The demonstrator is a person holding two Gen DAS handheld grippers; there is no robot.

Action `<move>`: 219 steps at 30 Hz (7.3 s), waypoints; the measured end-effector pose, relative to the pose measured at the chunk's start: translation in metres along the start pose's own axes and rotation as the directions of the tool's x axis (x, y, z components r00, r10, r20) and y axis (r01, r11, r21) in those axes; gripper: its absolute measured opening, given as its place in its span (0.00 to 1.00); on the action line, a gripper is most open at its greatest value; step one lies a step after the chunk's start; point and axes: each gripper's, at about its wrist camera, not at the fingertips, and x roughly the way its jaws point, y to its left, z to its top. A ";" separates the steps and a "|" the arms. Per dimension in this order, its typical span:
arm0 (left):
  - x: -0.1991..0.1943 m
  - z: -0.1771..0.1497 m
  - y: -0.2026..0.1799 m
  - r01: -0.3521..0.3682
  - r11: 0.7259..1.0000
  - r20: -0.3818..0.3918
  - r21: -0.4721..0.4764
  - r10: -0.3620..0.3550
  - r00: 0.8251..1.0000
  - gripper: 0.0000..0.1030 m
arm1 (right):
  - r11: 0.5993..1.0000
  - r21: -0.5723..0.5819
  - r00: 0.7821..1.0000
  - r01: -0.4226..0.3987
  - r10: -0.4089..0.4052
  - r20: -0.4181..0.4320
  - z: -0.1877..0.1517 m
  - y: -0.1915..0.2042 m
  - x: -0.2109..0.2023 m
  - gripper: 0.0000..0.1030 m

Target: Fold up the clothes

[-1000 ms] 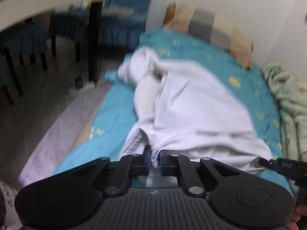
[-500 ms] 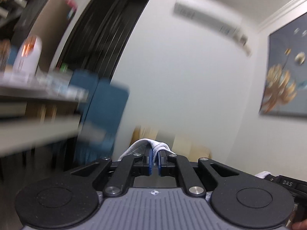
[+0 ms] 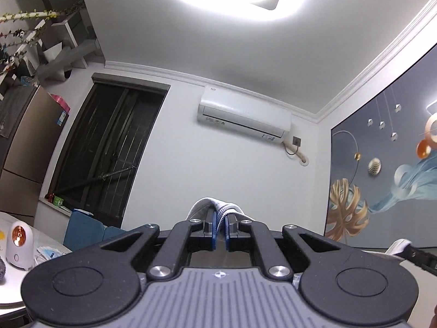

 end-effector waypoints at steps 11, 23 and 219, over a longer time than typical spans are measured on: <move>0.062 -0.053 -0.007 -0.044 0.999 -0.174 0.000 0.043 0.984 0.06 | 0.996 0.023 0.978 0.083 -0.077 -0.192 -0.064 -0.043 0.042 0.07; 0.312 -0.384 0.072 -0.178 0.983 -0.425 0.034 0.176 0.888 0.05 | 0.978 0.032 0.880 0.205 -0.170 -0.444 -0.338 -0.143 0.227 0.07; 0.135 -0.667 0.145 -0.194 0.981 -0.844 0.011 0.113 0.524 0.43 | 0.817 0.148 0.642 0.557 -0.310 -0.702 -0.607 -0.371 0.253 0.04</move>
